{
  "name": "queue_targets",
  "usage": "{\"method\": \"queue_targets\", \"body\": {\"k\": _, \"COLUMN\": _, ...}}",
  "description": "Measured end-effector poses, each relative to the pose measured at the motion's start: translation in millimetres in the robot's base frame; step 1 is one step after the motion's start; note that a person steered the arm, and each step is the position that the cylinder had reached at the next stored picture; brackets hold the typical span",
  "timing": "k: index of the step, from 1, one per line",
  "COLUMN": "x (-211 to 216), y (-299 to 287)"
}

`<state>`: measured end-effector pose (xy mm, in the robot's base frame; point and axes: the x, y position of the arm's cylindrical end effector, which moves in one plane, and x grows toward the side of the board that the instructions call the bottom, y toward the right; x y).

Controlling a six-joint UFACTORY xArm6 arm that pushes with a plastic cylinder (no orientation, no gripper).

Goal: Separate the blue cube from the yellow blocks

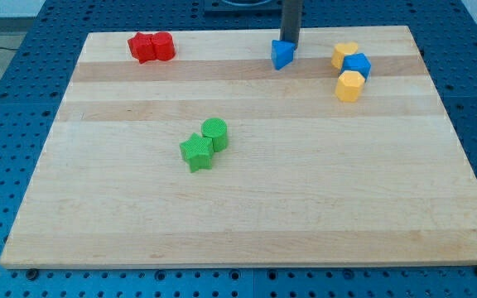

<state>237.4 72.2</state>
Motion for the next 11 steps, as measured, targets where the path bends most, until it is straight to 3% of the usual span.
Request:
{"method": "queue_targets", "body": {"k": 1, "x": -23.6, "y": 105.9}}
{"method": "queue_targets", "body": {"k": 2, "x": 2.5, "y": 177.4}}
{"method": "queue_targets", "body": {"k": 3, "x": 41.7, "y": 129.7}}
{"method": "queue_targets", "body": {"k": 6, "x": 90.6, "y": 94.7}}
{"method": "queue_targets", "body": {"k": 8, "x": 53.0, "y": 14.1}}
{"method": "queue_targets", "body": {"k": 9, "x": 53.9, "y": 23.6}}
{"method": "queue_targets", "body": {"k": 10, "x": 47.6, "y": -26.3}}
{"method": "queue_targets", "body": {"k": 11, "x": 51.8, "y": -9.1}}
